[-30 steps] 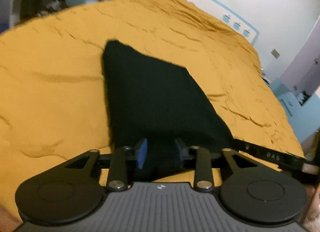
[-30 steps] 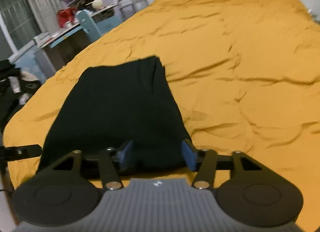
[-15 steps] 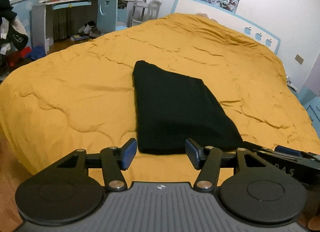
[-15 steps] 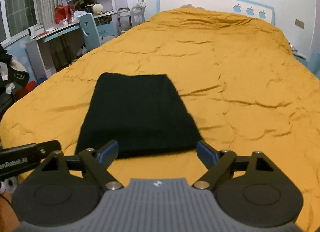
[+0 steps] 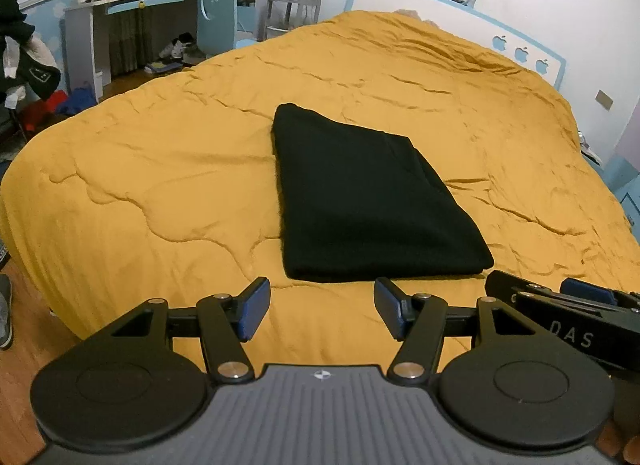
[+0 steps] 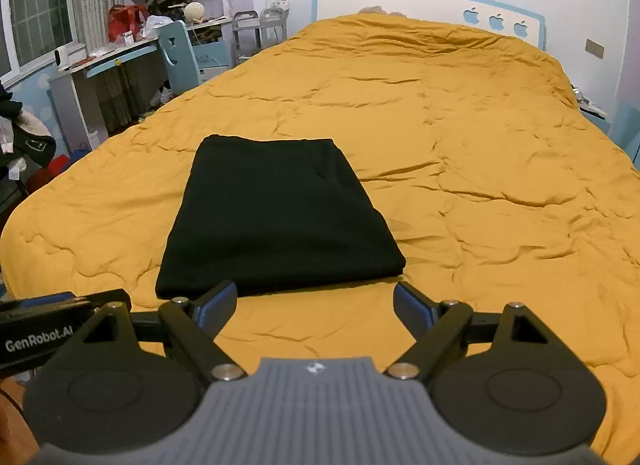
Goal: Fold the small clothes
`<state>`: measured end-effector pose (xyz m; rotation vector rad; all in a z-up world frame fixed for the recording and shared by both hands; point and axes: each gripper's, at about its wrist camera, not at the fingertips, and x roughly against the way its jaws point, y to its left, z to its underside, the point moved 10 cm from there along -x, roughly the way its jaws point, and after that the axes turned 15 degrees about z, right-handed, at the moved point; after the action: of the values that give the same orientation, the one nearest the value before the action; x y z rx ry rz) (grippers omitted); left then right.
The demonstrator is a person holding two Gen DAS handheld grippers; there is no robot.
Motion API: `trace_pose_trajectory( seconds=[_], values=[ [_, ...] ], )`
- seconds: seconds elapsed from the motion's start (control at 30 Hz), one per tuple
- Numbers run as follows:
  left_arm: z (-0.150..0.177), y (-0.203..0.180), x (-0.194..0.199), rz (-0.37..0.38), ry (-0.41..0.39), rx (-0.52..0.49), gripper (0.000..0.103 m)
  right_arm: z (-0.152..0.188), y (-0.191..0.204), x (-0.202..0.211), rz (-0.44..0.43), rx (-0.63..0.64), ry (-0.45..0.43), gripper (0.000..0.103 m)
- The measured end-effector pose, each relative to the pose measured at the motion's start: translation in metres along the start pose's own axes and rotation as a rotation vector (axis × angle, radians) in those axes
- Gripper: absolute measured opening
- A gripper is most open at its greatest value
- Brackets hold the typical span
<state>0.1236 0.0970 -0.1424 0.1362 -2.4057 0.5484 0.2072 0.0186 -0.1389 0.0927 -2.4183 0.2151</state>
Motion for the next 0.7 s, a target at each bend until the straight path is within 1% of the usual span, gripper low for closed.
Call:
trace_pose_trajectory(
  seconds=[0.4, 0.7],
  values=[
    [0.009, -0.007, -0.007, 0.003, 0.036, -0.006, 0.071, 0.0, -0.003, 0.0, 0.007, 0.003, 0.006, 0.081],
    [0.01, -0.01, -0.008, -0.004, 0.047, -0.012, 0.071, 0.001, -0.002, 0.002, 0.004, 0.005, 0.01, 0.081]
  ],
)
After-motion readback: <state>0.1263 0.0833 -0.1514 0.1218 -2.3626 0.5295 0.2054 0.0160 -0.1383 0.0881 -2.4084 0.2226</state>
